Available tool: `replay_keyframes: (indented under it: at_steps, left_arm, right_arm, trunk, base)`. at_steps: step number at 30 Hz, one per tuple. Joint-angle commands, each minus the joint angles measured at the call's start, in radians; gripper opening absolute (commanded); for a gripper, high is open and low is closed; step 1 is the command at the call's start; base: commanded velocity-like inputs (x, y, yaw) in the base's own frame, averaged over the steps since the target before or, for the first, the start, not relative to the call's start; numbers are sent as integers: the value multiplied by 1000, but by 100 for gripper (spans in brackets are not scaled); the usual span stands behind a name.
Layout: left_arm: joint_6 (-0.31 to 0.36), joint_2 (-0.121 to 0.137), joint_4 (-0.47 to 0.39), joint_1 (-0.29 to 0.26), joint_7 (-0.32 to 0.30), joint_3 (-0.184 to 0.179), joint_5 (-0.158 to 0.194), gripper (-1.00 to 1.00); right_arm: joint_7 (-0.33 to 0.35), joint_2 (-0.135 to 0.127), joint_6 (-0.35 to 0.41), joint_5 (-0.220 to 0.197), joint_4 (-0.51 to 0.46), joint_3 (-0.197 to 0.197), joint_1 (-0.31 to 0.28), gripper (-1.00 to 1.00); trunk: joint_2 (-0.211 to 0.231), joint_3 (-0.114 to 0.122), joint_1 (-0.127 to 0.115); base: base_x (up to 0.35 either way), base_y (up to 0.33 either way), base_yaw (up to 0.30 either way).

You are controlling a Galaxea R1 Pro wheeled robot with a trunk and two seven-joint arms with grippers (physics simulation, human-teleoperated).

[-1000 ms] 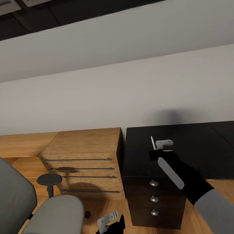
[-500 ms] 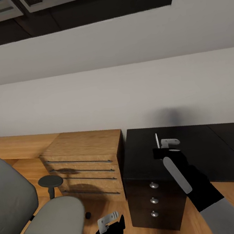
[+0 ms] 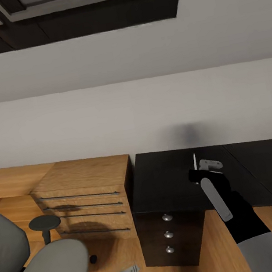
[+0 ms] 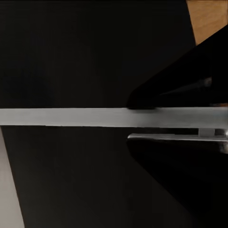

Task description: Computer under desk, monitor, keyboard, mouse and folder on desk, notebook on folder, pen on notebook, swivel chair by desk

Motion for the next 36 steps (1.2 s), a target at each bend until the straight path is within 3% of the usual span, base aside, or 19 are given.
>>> replay_keyframes:
  at_steps: [1, 7, 13, 16, 17, 27, 36]
  left_arm:
    - [2, 3, 36, -1, 6, 0, 7, 100]
    - [-5, 12, 206, -1, 4, 4, 5, 100]
    - [-13, 26, 261, -1, 3, 17, 4, 100]
    - [-58, 41, 270, -1, 2, 44, 5, 100]
    - [-134, 52, 274, -1, 0, 70, 6, 100]
    - [-194, 56, 284, -1, 0, 83, 7, 100]
    - [-198, 54, 347, -1, 2, 79, 7, 100]
  right_arm:
    - [-10, 0, 1, -11, -1, -10, -1, -100]
    - [-10, -1, 3, -10, -30, -68, -1, -100]
    - [-9, -5, 3, -10, -36, -131, -1, -100]
    - [-9, -5, 4, -11, -39, -167, -1, -100]
    - [-10, -4, 5, -11, -40, -179, -1, -100]
    - [-10, 1, 13, -12, -36, -183, -1, -100]
    - [-10, 10, 14, -10, -33, -182, -1, -100]
  trunk:
    - [6, 2, -4]
    - [48, 21, -27]
    - [83, 37, -46]
    - [83, 37, -46]
    - [83, 37, -46]
    - [83, 36, -46]
    - [83, 36, -46]
  base:
    - [0, 0, -291]
    - [0, 0, -296]
    - [0, 0, -299]
    - [0, 0, -300]
    - [0, 0, -300]
    - [0, 0, -292]
    - [0, 0, -50]
